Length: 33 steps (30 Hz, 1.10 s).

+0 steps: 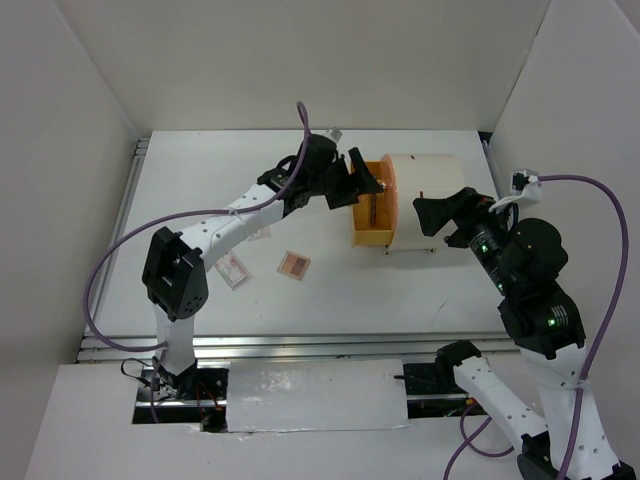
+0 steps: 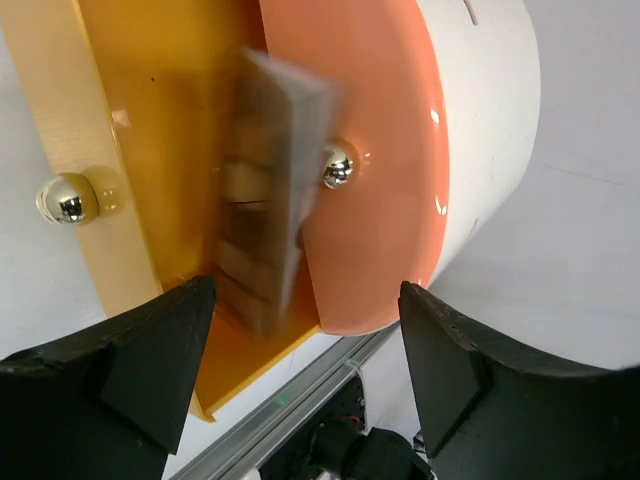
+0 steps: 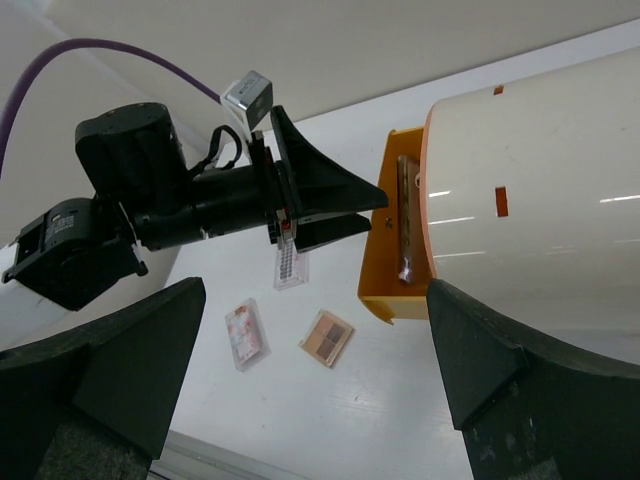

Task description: Organize the makeup

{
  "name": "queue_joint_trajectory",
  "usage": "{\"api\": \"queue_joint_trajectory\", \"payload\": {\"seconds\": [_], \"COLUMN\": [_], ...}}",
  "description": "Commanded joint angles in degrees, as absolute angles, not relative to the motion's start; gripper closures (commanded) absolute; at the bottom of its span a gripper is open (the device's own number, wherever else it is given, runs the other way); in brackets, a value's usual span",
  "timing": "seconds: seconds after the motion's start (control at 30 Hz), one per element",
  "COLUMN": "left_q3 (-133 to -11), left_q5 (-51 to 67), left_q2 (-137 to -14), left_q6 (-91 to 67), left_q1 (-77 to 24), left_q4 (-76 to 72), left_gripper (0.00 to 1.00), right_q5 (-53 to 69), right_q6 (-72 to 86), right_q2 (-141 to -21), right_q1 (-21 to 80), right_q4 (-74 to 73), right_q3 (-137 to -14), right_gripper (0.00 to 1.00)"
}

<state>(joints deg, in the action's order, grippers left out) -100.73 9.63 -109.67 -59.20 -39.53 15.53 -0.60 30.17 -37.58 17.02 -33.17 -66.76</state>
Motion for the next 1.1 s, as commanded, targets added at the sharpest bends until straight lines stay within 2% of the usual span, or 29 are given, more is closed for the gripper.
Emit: {"api": "queue_joint_trajectory", "payload": {"seconds": [0.0,0.27,0.5,0.57,0.8,0.9,1.07], "left_q3": [-103.88,-102.4,-100.64,-98.45,-78.07,-69.38,-65.57], "left_q5": [9.49,5.2,-23.16,-25.74,-18.04,-11.79,-8.88], "left_q2": [-110.39,-104.16,-95.45,-95.1,-90.09,-89.12,-92.1], "left_q6": [-60.12,-57.75,-49.14,-44.68,-30.86,-26.64,-24.44], "left_q1": [-39.55,-39.55,-38.06,-37.62,-37.44,-37.44,-37.35], "left_q4": [13.71,15.11,34.25,36.47,27.79,22.25,18.12], "left_gripper": [0.01,0.01,0.0,0.01,0.01,0.01,0.01], "right_q5": [-0.26,-0.26,1.05,1.06,5.62,11.93,19.69], "right_q6": [29.79,29.62,29.71,29.71,28.39,27.43,26.81], "right_q2": [-37.18,-37.35,-37.18,-37.0,-36.65,-36.74,-37.27], "right_q1": [17.4,17.49,17.49,17.4,17.58,17.4,17.4], "right_q4": [-32.78,-32.96,-32.35,-32.17,-30.07,-27.6,-25.23], "right_q3": [-68.73,-68.82,-68.03,-67.85,-66.63,-65.48,-64.34], "right_gripper": [0.0,0.0,0.0,0.0,0.0,0.0,0.0]}}
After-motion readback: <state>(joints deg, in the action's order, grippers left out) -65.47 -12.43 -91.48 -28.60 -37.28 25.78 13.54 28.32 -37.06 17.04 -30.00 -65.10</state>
